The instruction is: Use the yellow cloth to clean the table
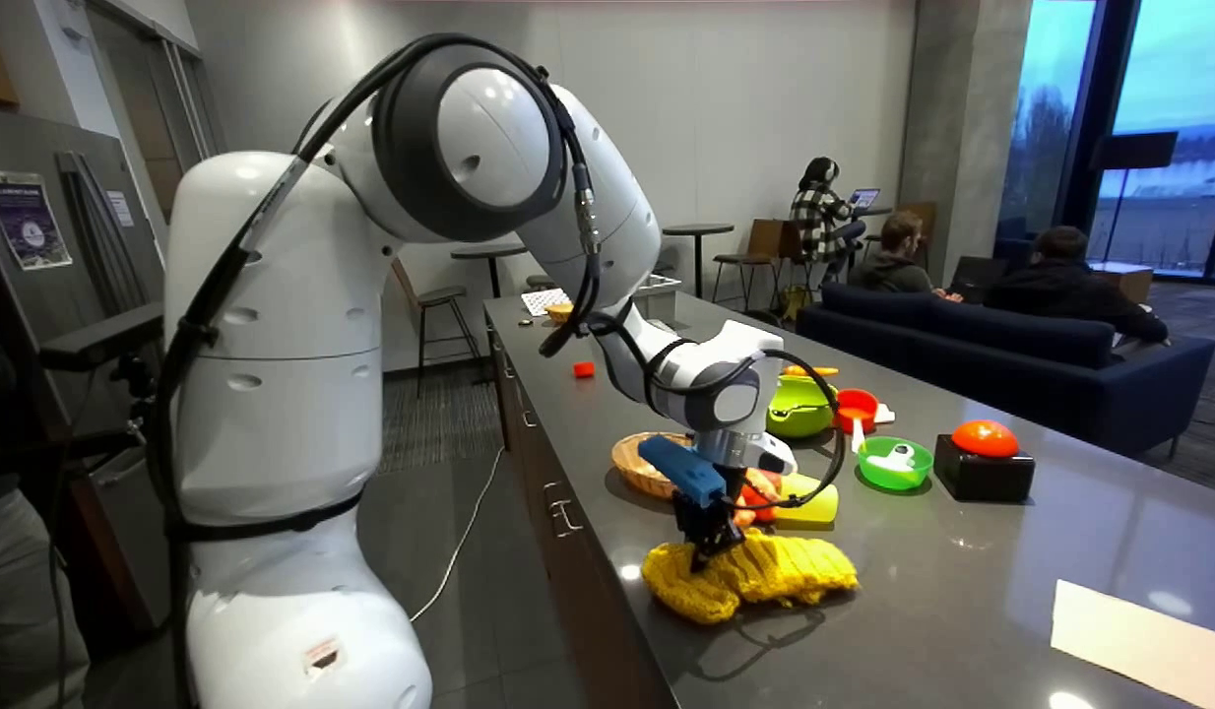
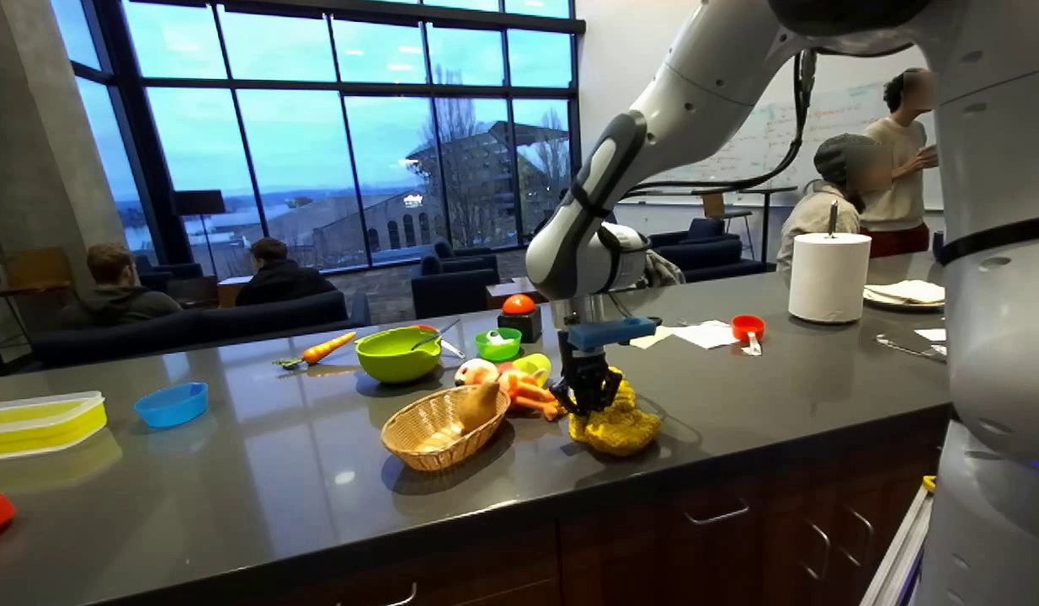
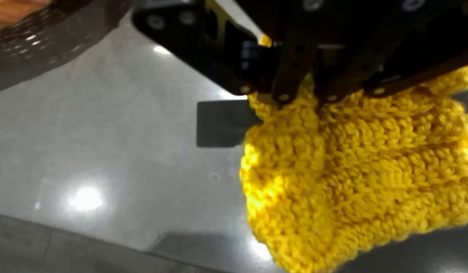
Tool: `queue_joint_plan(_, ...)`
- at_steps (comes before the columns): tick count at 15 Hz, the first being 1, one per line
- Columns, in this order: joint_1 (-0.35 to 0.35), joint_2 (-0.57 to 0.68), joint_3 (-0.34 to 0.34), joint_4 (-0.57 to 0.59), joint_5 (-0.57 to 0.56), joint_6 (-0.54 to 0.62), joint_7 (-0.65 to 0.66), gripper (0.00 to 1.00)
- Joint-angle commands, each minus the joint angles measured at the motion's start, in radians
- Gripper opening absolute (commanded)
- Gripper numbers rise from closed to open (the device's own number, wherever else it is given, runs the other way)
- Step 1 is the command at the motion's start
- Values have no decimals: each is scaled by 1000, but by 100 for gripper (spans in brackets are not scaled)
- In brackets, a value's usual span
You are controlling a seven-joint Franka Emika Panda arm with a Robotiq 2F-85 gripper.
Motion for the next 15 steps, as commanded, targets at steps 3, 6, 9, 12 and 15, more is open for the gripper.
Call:
queue_joint_plan(3,22,11,33,12,-2,-3,-54,0)
queue_joint_plan(6,-17,10,-4,-10,20,14,-34,0)
queue_joint_plan(9,-84,10,-67,-30,61,22,-17,0)
queue_joint_plan(12,-162,26,-134,-29,110,10,-27,0)
queue_joint_plan(15,-231,58,-190,-21,169,0,-15,0)
